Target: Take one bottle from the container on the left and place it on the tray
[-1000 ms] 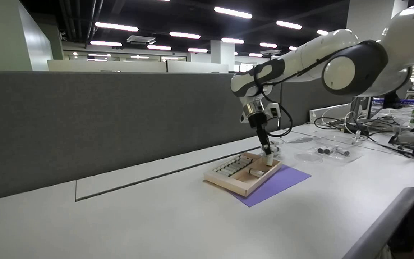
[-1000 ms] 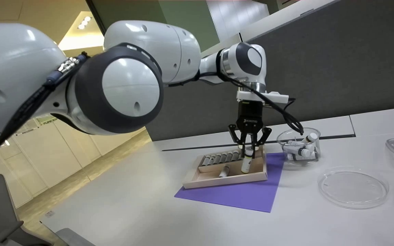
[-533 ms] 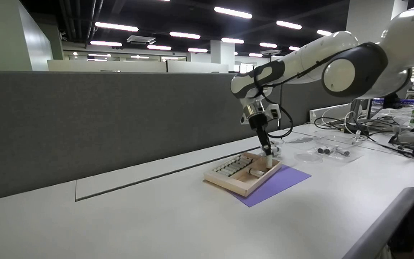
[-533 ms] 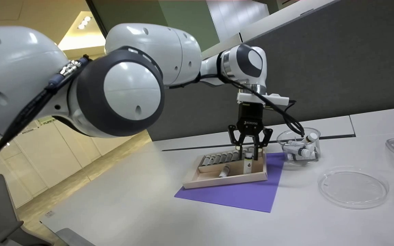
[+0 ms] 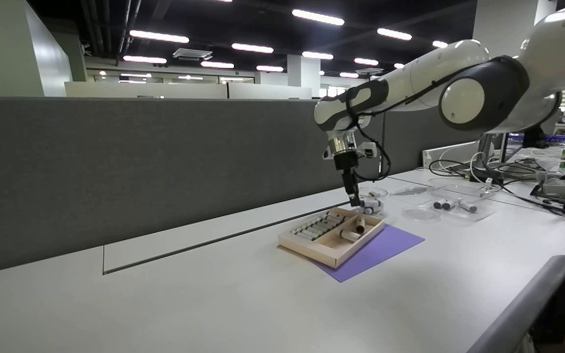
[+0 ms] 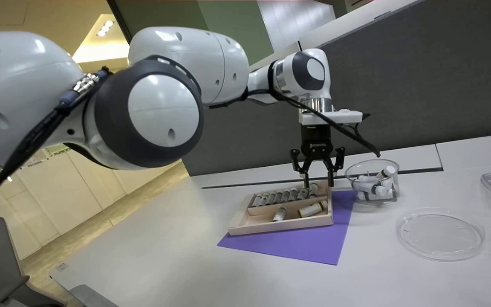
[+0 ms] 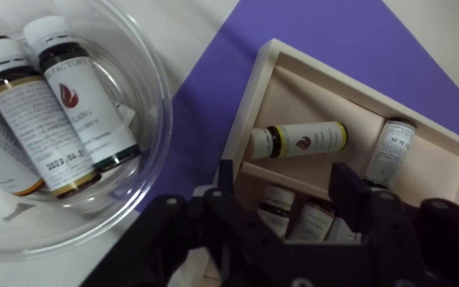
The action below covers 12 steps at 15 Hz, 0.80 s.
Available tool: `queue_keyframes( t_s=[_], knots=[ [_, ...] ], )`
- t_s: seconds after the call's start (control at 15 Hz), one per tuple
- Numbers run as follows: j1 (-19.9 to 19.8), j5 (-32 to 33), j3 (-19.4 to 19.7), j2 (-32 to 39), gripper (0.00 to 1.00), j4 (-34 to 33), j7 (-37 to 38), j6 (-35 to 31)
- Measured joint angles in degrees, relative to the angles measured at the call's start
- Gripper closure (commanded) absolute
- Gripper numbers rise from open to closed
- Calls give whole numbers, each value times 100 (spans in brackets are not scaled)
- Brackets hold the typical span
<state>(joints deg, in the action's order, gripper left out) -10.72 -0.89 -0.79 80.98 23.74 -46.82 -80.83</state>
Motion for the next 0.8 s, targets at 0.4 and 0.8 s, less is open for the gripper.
queue_keyframes(
  t_s=[0.4,0.8],
  knots=[
    [-88,9,55,-68,100,-1,-203,-64],
    [-121,22,73,-171,81,-1,-416,256]
  ],
)
